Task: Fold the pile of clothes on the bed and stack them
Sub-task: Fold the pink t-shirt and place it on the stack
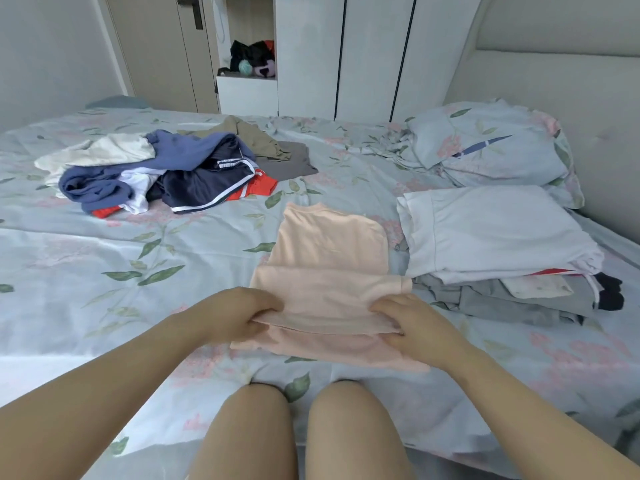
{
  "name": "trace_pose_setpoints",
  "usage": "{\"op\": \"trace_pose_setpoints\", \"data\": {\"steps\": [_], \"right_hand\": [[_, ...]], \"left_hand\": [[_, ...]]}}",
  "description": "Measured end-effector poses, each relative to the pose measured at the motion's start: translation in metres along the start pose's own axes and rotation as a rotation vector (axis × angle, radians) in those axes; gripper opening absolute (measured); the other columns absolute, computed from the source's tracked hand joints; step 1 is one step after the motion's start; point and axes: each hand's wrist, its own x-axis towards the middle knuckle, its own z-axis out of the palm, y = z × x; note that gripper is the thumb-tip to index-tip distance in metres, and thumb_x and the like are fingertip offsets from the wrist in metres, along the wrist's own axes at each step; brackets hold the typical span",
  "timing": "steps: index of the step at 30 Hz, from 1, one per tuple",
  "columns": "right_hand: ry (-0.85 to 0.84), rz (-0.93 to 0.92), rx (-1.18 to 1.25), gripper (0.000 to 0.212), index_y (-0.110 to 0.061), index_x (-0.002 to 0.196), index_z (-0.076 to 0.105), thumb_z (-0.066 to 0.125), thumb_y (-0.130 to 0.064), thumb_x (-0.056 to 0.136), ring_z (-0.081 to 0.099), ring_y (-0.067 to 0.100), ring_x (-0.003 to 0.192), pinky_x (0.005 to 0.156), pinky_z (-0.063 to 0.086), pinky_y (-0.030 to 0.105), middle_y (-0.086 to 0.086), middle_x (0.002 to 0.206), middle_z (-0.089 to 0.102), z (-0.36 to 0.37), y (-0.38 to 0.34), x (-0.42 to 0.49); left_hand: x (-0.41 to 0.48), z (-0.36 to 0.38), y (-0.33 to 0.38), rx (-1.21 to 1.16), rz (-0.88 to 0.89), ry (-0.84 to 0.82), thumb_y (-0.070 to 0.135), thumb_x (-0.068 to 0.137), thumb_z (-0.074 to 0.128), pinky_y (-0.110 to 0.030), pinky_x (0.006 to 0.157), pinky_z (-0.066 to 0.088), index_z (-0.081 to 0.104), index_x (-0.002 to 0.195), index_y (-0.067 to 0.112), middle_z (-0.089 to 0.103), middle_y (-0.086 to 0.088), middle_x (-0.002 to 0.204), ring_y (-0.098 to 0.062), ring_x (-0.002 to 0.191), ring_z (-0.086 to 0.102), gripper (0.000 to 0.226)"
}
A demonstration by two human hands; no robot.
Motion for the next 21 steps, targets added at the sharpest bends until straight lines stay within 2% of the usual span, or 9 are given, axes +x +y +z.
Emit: {"op": "trace_pose_setpoints", "data": {"steps": [3,5,8,10,12,13,16,19,21], "right_hand": [[0.058,0.081,0.059,0.028,-0.018,0.115,0.065,0.056,-0.013,0.089,0.056,0.021,0.108,0.074,0.036,0.024,-0.001,0.114,0.064,-0.005,0.007,0.007],[0.108,0.167,0.132,0.022,-0.021,0.109,0.068,0.059,-0.017,0.089,0.061,0.02,0.099,0.077,0.046,0.033,-0.002,0.105,0.069,-0.014,0.012,0.013],[0.199,0.223,0.235,0.013,-0.02,0.099,0.069,0.061,-0.018,0.089,0.063,0.021,0.091,0.076,0.048,0.035,0.001,0.095,0.07,-0.029,0.019,0.03],[0.279,0.255,0.282,0.01,-0.025,0.083,0.065,0.061,-0.019,0.09,0.059,0.021,0.084,0.069,0.041,0.032,0.001,0.085,0.066,-0.041,0.023,0.047],[0.343,0.312,0.323,0.024,-0.03,0.069,0.051,0.058,-0.02,0.091,0.053,0.019,0.079,0.063,0.034,0.03,-0.003,0.076,0.059,-0.051,0.027,0.068],[0.364,0.343,0.348,0.022,-0.028,0.071,0.051,0.057,-0.021,0.091,0.052,0.019,0.079,0.063,0.033,0.029,-0.005,0.077,0.058,-0.054,0.031,0.08],[0.385,0.427,0.338,0.013,-0.021,0.078,0.056,0.055,-0.021,0.091,0.054,0.022,0.085,0.067,0.038,0.031,-0.002,0.084,0.06,-0.058,0.047,0.12],[0.351,0.483,0.297,0.015,-0.007,0.088,0.06,0.052,-0.02,0.091,0.055,0.029,0.088,0.075,0.046,0.037,0.009,0.09,0.065,-0.054,0.069,0.159],[0.348,0.507,0.289,0.016,-0.005,0.092,0.06,0.052,-0.019,0.091,0.055,0.031,0.09,0.075,0.046,0.038,0.011,0.091,0.064,-0.053,0.083,0.182]], "left_hand": [[0.006,-0.01,-0.007,0.061,-0.015,0.043,0.022,0.094,0.053,-0.023,0.074,0.04,0.064,0.102,0.013,0.066,0.0,0.096,-0.018,0.091,0.059,0.016],[0.015,-0.021,-0.011,0.033,-0.04,0.039,0.021,0.094,0.054,-0.016,0.067,0.036,0.064,0.1,0.013,0.064,0.002,0.087,-0.015,0.083,0.054,0.014],[0.032,-0.043,-0.021,-0.07,-0.099,0.121,0.021,0.093,0.056,-0.01,0.065,0.036,0.064,0.1,0.012,0.051,0.014,0.07,-0.015,0.077,0.049,0.014],[0.048,-0.057,-0.027,-0.147,-0.158,0.221,0.028,0.092,0.055,-0.01,0.064,0.036,0.064,0.097,0.012,0.054,0.011,0.071,-0.018,0.077,0.051,0.018],[0.068,-0.068,-0.036,-0.294,-0.238,0.338,0.021,0.091,0.059,-0.018,0.064,0.041,0.063,0.091,0.019,0.061,0.003,0.08,-0.017,0.074,0.054,0.004],[0.081,-0.072,-0.04,-0.357,-0.271,0.393,0.018,0.09,0.061,-0.021,0.064,0.043,0.062,0.086,0.022,0.062,0.001,0.081,-0.016,0.072,0.054,0.006],[0.121,-0.08,-0.052,-0.364,-0.301,0.463,0.015,0.089,0.062,-0.012,0.061,0.035,0.063,0.088,0.018,0.061,-0.001,0.085,-0.018,0.078,0.052,0.004],[0.163,-0.08,-0.068,-0.359,-0.318,0.449,0.013,0.089,0.061,-0.025,0.06,0.031,0.065,0.095,0.011,0.061,-0.003,0.088,-0.02,0.083,0.053,0.008],[0.189,-0.077,-0.08,-0.377,-0.338,0.441,0.014,0.09,0.06,-0.025,0.063,0.028,0.064,0.093,0.014,0.06,0.0,0.087,-0.021,0.084,0.053,0.005]]}}
